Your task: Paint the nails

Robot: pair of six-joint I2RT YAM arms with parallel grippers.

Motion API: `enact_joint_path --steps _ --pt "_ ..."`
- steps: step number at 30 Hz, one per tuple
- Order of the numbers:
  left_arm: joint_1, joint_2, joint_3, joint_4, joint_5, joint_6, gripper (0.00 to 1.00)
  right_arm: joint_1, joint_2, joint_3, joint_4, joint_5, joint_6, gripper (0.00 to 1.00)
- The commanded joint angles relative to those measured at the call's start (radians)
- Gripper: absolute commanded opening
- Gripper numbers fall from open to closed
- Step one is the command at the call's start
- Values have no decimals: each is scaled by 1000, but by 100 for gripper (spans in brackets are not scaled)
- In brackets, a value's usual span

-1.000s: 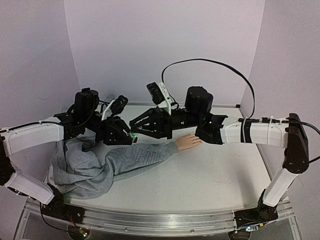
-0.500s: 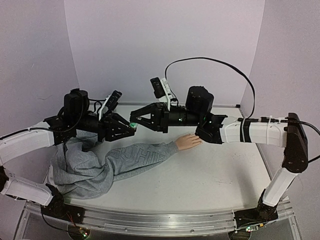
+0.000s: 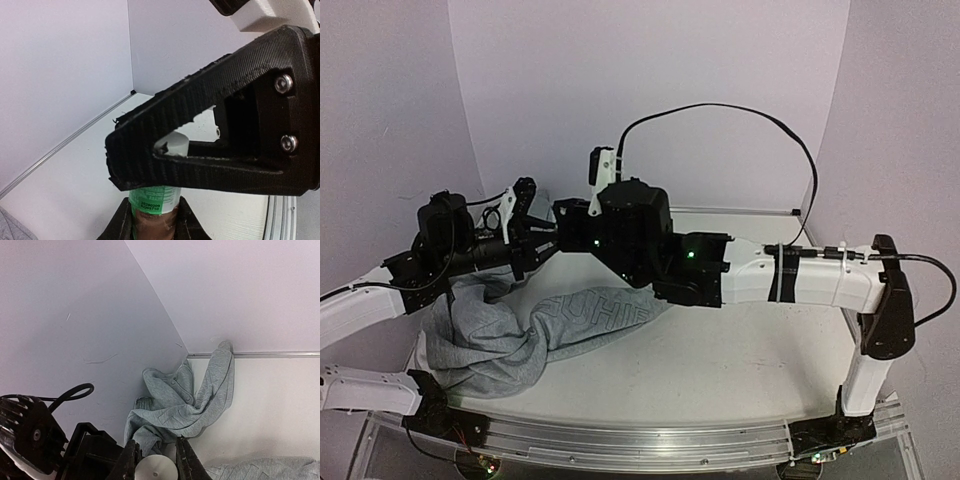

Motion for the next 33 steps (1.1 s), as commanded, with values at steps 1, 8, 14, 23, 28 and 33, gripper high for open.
enact_joint_path --steps 1,8,14,23,28,33 --pt "44 33 32 17 -55 0 0 62 -79 9 7 -102 -77 29" --pt "43 57 91 11 280 -47 0 -154 -312 -269 92 -742 -262 66" --pt "44 133 208 12 581 -282 0 -270 -326 -335 122 -1148 -275 77" --pt "22 233 301 9 865 -521 0 -288 -285 -326 326 -1402 -154 62" --pt "-17 228 293 10 910 -493 0 -288 -261 -311 390 -1432 -103 56" --pt "-25 231 288 10 917 -480 0 -287 -228 -293 456 -1464 -47 42"
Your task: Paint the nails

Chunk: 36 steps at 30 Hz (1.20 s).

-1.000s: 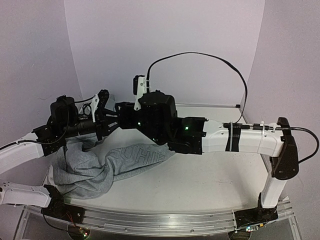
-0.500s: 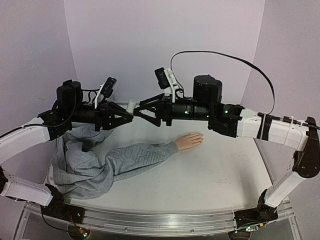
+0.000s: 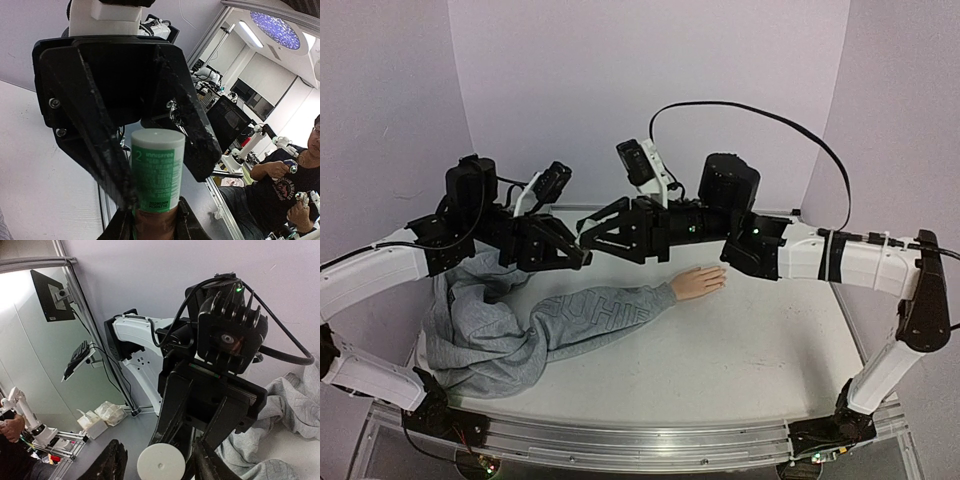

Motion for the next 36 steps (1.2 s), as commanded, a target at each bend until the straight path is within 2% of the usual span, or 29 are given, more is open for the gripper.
enact_joint_path --steps 1,4,9,13,14,17,20,21,23,25,26,27,29,32,35,36 --pt "-3 -3 28 22 49 0 0 4 22 49 164 -84 72 39" --pt "-2 -2 26 23 49 7 0 4 30 49 179 -86 83 27" --pt "-2 -8 22 25 21 22 0 6 34 43 193 -86 90 15" --pt "-1 -32 -3 24 -115 56 0 6 28 23 191 -52 84 0" --pt "1 -48 -21 24 -181 76 0 7 27 16 186 -33 81 0" --pt "0 -121 -93 23 -491 179 0 17 24 -11 168 51 76 0" --pt "-9 -186 -161 13 -977 277 0 50 32 14 42 266 48 0" --pt "-16 -193 -176 14 -1138 308 0 67 38 34 -26 384 43 0" --pt "-44 -178 -191 14 -1434 389 0 115 58 90 -174 713 75 0" --pt "-62 -135 -184 16 -1660 445 0 195 93 159 -312 1102 137 0" --pt "-65 -112 -177 17 -1716 452 0 236 110 193 -342 1206 151 0" --pt "-65 -98 -176 19 -1739 452 0 269 128 224 -357 1281 156 0" --pt "-65 -79 -176 24 -1712 450 0 312 160 284 -369 1330 150 0" --pt "-66 -90 -193 23 -1618 446 0 318 182 338 -378 1309 140 0" --pt "-66 -127 -222 21 -1502 449 0 310 155 312 -355 1269 119 0" --pt "-65 -144 -232 20 -1452 446 0 300 140 303 -350 1240 102 5"
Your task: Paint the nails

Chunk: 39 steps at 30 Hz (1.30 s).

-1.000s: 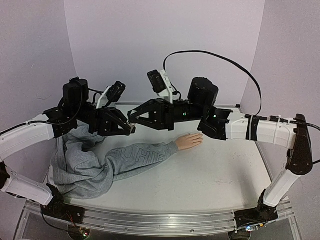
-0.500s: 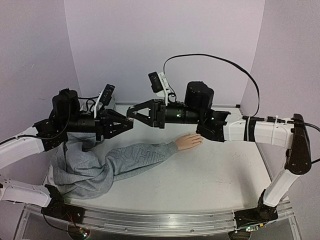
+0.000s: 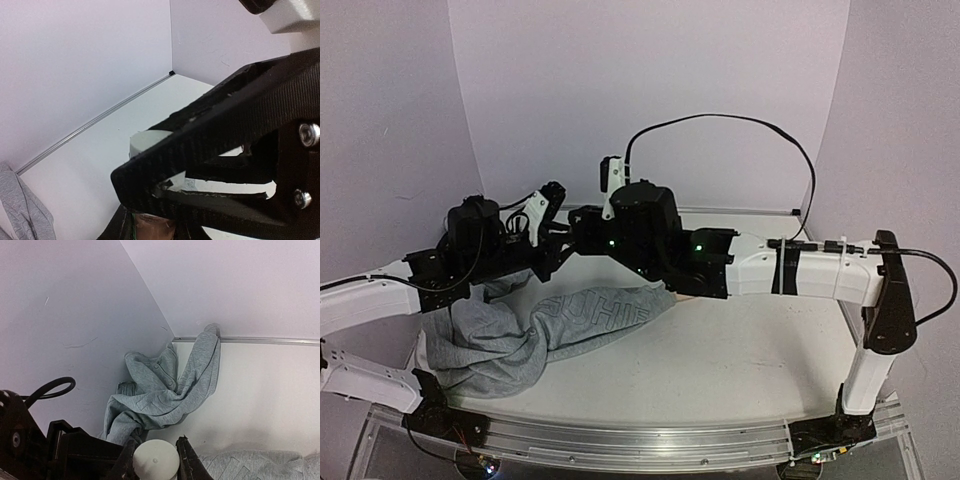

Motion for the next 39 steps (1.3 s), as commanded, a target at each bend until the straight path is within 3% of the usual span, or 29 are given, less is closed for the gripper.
enact_joint_path --steps 1,3,4,8,11,15,18,25,39 --pt "70 -53 -41 26 -132 -34 0 71 -98 20 18 -77 -39 16" --pt "71 -88 -56 23 -7 -47 0 33 -144 -26 40 -173 -80 42" --pt "71 -103 -62 21 58 -57 0 9 -166 -50 58 -266 -107 48" --pt "110 -136 -59 17 385 -158 0 -116 -244 -153 123 -684 -156 62" --pt "163 -123 -23 18 686 -221 0 -157 -275 -204 155 -872 -176 73" --pt "165 -69 38 18 1041 -256 0 -177 -277 -215 157 -1024 -207 75" --pt "163 -28 79 20 1204 -308 0 -180 -276 -216 193 -1108 -202 66" --pt "145 -32 95 20 1268 -322 0 -181 -244 -198 239 -1275 -173 57" --pt "143 0 115 22 1278 -323 0 -176 -175 -162 251 -1318 -166 54"
